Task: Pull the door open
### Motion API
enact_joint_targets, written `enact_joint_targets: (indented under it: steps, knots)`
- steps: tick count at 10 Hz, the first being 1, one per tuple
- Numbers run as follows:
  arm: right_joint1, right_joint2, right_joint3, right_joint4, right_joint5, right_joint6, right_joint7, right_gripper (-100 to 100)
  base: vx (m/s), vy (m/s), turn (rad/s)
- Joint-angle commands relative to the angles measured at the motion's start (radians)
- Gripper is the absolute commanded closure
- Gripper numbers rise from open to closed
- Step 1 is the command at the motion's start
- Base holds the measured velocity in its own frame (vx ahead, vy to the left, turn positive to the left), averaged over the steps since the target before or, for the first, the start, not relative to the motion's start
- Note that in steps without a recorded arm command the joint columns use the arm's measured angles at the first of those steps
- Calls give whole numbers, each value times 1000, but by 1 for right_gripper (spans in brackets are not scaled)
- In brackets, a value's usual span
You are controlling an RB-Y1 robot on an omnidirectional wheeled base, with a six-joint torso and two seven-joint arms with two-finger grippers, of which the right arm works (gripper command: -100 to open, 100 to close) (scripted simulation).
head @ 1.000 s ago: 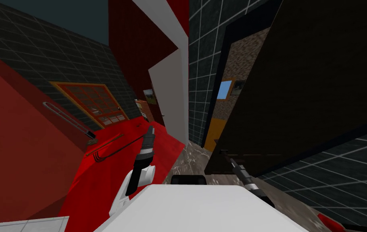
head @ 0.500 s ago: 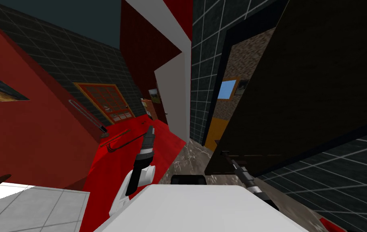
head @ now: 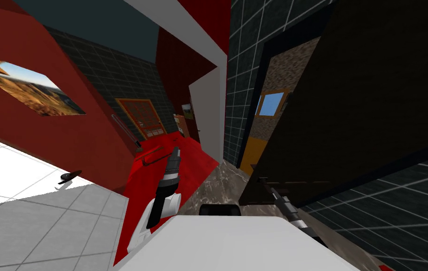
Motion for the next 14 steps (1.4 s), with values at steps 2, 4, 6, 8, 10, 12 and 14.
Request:
enact_joint_targets:
  steps: [2,4,6,8,10,12,14]
  knots:
    - [8,-5,1,6,-2,-17,-3,100,-220,-63,153]
    - [4,-2,4,17,0,-23,-2,100,-129,-52,87]
    - [-6,7,6,4,-14,8,15,100,-156,-34,159]
    - [-20,15,5,-11,-31,41,33,100,-202,-84,188]
    - [-34,24,5,-25,-48,74,51,100,-192,-60,159]
    - [-49,33,5,-42,-67,111,70,100,-209,-73,197]
    - [-64,42,4,-59,-86,149,91,100,-222,-62,189]
